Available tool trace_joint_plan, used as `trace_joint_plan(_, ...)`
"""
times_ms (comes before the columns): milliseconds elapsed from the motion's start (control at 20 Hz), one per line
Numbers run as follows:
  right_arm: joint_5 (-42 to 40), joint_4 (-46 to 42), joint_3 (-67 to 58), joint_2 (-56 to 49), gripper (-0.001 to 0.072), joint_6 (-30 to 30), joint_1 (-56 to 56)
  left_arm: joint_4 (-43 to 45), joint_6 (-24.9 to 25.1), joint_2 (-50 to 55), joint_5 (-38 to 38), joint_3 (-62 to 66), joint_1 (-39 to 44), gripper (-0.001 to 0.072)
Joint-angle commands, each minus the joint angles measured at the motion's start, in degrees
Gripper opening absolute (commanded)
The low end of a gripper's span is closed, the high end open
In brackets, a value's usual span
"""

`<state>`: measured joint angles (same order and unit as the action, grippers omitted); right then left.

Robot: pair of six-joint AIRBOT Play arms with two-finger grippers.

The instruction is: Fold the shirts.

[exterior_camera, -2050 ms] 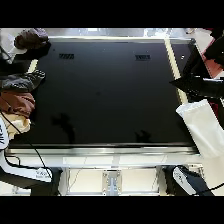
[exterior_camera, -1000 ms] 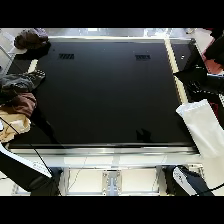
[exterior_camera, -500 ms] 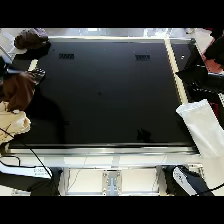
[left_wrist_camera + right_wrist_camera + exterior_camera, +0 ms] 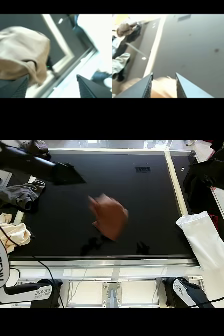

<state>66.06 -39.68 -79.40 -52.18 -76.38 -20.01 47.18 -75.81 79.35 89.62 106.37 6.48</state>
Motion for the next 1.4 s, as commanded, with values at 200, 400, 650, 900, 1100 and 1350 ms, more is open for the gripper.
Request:
trace_joint_plan(200,9.2,-13.9,-4.0,-2.2,0.0338,1.0,0.1,42.5,-20.5,3.9,-9.3,-1.0,2.7,0.0708)
trace_joint_plan(400,16.9,-9.7,1.7,-8.3,0.0339,1.3,7.6,24.0,-18.1,13.2,-12.6,-3.8,2.1,0.0707)
trace_joint_plan(650,8.8,-19.5,6.3,-16.3,0.0345,7.9,33.2,3.5,-16.3,26.7,-14.8,-3.8,4.9,0.0554)
trace_joint_plan(900,6.1,-46.3,6.3,-20.9,0.0344,4.8,43.2,-3.9,-10.1,32.8,-8.7,-3.8,9.0,0.05)
trace_joint_plan(1100,5.0,-50.3,6.2,-20.8,0.0345,1.1,38.1,1.2,-7.7,32.2,-3.8,-3.8,10.7,0.0486)
trace_joint_plan(1350,0.2,-48.6,6.2,-20.8,0.0345,-1.1,31.8,2.8,-8.8,32.2,-4.3,-3.8,12.4,0.0486)
